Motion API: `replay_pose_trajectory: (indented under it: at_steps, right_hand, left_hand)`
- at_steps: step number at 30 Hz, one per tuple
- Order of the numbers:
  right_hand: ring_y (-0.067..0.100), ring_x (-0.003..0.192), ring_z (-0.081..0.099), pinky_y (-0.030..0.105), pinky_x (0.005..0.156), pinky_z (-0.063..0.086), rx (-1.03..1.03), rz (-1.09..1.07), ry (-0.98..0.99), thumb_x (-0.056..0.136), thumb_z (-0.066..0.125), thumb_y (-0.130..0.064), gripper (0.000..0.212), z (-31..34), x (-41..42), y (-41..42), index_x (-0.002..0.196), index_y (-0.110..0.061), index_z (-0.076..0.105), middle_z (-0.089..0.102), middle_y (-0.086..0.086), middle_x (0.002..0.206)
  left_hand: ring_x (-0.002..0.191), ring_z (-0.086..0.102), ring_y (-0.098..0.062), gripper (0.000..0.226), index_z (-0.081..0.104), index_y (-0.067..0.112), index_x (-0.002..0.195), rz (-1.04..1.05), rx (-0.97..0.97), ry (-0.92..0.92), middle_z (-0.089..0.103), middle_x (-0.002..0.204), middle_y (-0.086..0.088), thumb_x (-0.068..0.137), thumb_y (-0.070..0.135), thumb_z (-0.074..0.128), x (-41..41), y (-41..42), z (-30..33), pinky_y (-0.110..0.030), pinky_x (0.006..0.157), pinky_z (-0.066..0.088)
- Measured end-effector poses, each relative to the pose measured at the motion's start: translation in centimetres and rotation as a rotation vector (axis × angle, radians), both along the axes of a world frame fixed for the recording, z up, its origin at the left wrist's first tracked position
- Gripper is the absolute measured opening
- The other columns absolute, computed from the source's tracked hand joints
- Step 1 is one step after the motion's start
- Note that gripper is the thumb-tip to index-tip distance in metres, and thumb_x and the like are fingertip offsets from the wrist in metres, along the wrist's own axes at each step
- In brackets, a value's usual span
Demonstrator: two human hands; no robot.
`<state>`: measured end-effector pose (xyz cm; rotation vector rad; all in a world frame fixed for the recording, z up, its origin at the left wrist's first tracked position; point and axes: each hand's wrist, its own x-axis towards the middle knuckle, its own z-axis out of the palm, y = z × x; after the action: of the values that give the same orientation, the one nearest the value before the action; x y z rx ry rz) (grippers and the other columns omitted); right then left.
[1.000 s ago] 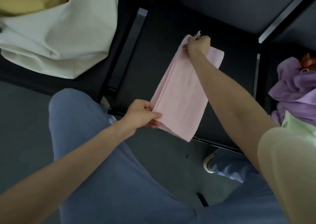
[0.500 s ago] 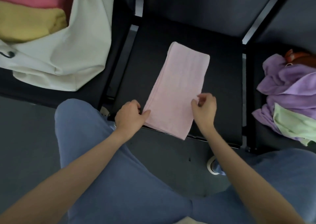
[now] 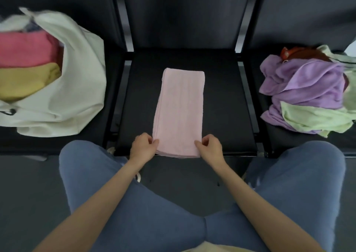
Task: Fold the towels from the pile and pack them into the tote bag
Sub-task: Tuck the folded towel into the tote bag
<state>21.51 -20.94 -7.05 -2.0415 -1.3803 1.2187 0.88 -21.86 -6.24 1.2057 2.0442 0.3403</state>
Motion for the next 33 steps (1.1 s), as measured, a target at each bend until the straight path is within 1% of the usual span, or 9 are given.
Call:
replay_pose_trajectory:
  at_steps: [5, 8, 10, 14, 20, 26, 29, 31, 33]
  right_hand:
    - [0.019, 0.056, 0.060, 0.028, 0.048, 0.054, -0.054, -0.109, 0.289, 0.092, 0.054, -0.007, 0.022, 2.8, 1.7, -1.5, 0.109, -0.007, 0.039, 0.059, 0.012, 0.088]
    - [0.014, 0.052, 0.058, 0.023, 0.048, 0.050, -0.039, -0.132, 0.403, 0.092, 0.054, -0.007, 0.030, 3.8, 2.8, -2.4, 0.117, -0.016, 0.040, 0.064, 0.013, 0.086]
    - [0.011, 0.053, 0.056, 0.022, 0.051, 0.048, -0.053, -0.170, 0.494, 0.092, 0.056, -0.007, 0.021, 4.2, 3.4, -2.1, 0.111, -0.014, 0.052, 0.064, 0.009, 0.082]
    - [0.017, 0.068, 0.063, 0.023, 0.060, 0.052, -0.148, -0.301, 0.764, 0.089, 0.061, -0.007, 0.009, 4.7, 3.9, 0.2, 0.094, -0.003, 0.067, 0.067, 0.009, 0.081]
    - [0.031, 0.097, 0.069, 0.035, 0.089, 0.055, -0.152, -0.469, 1.102, 0.083, 0.062, 0.003, 0.024, 5.5, 3.0, 4.6, 0.105, 0.012, 0.062, 0.070, 0.025, 0.101]
    - [0.029, 0.092, 0.071, 0.034, 0.086, 0.056, -0.164, -0.524, 0.929, 0.082, 0.061, 0.004, 0.033, 3.1, 1.2, 7.1, 0.112, 0.015, 0.054, 0.069, 0.025, 0.101]
    - [0.024, 0.096, 0.069, 0.034, 0.083, 0.058, -0.116, -0.373, 0.749, 0.082, 0.065, 0.001, 0.048, 2.1, 0.8, 6.9, 0.126, 0.001, 0.044, 0.066, 0.020, 0.109]
    - [0.021, 0.098, 0.067, 0.032, 0.081, 0.058, -0.028, -0.216, 0.572, 0.081, 0.069, 0.000, 0.061, 1.8, 0.9, 6.5, 0.132, -0.009, 0.038, 0.065, 0.012, 0.109]
    - [0.015, 0.102, 0.062, 0.030, 0.086, 0.055, 0.116, 0.023, 0.323, 0.082, 0.068, -0.002, 0.060, 1.7, 1.3, 6.0, 0.133, -0.014, 0.039, 0.062, 0.006, 0.112]
  left_hand:
    - [0.088, 0.065, -0.034, 0.014, 0.052, 0.012, 0.083, 0.167, -0.007, -0.302, 0.060, 0.091, -0.011, 0.086, 0.012, 0.065, 1.2, -1.7, 1.2, -0.049, 0.076, 0.057]
    - [0.071, 0.070, -0.030, 0.014, 0.056, 0.010, 0.099, 0.247, 0.002, -0.482, 0.062, 0.097, -0.010, 0.088, 0.001, 0.059, 1.5, -2.4, 2.8, -0.042, 0.065, 0.061]
    - [0.063, 0.070, -0.027, 0.016, 0.065, 0.007, 0.102, 0.282, 0.000, -0.622, 0.067, 0.092, -0.015, 0.091, 0.000, 0.057, 1.4, -2.3, 4.1, -0.035, 0.062, 0.060]
    - [0.085, 0.073, -0.032, 0.015, 0.068, -0.002, 0.098, 0.419, 0.015, -0.921, 0.072, 0.095, -0.023, 0.090, 0.008, 0.059, 1.0, -0.4, 5.5, -0.036, 0.078, 0.060]
    - [0.097, 0.071, -0.029, 0.030, 0.062, -0.005, 0.113, 0.654, 0.064, -1.227, 0.070, 0.106, -0.021, 0.091, 0.015, 0.057, 1.6, 4.0, 4.3, -0.035, 0.084, 0.058]
    - [0.099, 0.069, -0.027, 0.036, 0.057, -0.004, 0.122, 0.742, 0.080, -1.160, 0.069, 0.110, -0.019, 0.093, 0.017, 0.057, 2.4, 6.6, 1.7, -0.034, 0.088, 0.056]
    - [0.103, 0.066, -0.024, 0.040, 0.049, 0.000, 0.132, 0.687, 0.103, -0.998, 0.064, 0.117, -0.017, 0.095, 0.015, 0.055, 2.5, 6.5, 0.8, -0.036, 0.097, 0.052]
    - [0.109, 0.061, -0.020, 0.048, 0.046, 0.009, 0.138, 0.478, 0.157, -0.758, 0.061, 0.123, -0.009, 0.093, 0.017, 0.057, 2.4, 5.9, 0.6, -0.034, 0.100, 0.048]
    - [0.117, 0.053, -0.014, 0.045, 0.051, 0.014, 0.135, 0.062, 0.227, -0.403, 0.055, 0.131, 0.000, 0.091, 0.021, 0.060, 1.8, 5.1, 0.6, -0.026, 0.100, 0.041]
